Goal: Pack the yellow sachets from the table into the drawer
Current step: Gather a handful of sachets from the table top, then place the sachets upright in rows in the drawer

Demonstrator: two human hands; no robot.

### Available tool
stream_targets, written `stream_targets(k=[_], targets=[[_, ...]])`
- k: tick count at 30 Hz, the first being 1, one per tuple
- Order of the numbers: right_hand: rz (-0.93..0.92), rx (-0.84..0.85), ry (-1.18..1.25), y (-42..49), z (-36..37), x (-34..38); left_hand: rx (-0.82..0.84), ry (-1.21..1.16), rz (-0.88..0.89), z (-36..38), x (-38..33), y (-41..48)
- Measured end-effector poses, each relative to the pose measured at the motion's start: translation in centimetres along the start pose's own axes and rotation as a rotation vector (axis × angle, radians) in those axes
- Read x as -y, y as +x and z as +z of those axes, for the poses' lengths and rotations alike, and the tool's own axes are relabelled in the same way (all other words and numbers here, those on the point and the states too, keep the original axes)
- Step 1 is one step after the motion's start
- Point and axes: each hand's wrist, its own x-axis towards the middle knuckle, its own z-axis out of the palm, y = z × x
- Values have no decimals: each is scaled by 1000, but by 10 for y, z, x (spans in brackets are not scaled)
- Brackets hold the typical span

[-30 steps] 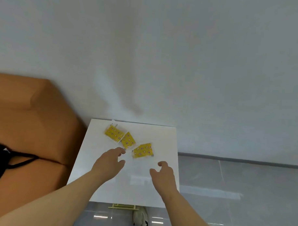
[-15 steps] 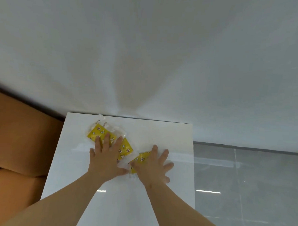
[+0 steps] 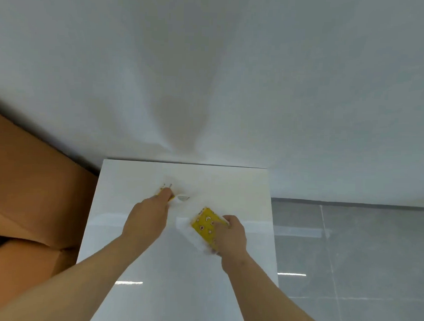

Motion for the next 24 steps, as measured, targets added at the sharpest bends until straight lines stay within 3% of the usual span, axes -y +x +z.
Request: stream_targets(k=[6, 8, 14, 19, 24], targets=[[33, 182, 505, -118, -20, 9, -255, -162, 164, -58, -9, -102], [-2, 220, 618, -169, -25, -4, -271, -192, 246, -78, -15, -140], [-83, 229, 954, -304, -52, -73, -70, -325, 544, -110, -39, -265], [-190, 54, 1012, -384, -100, -135, 170, -315, 870, -122, -75, -361], [-333, -220, 1017, -464, -165, -231, 383, -483, 946, -105, -120, -479]])
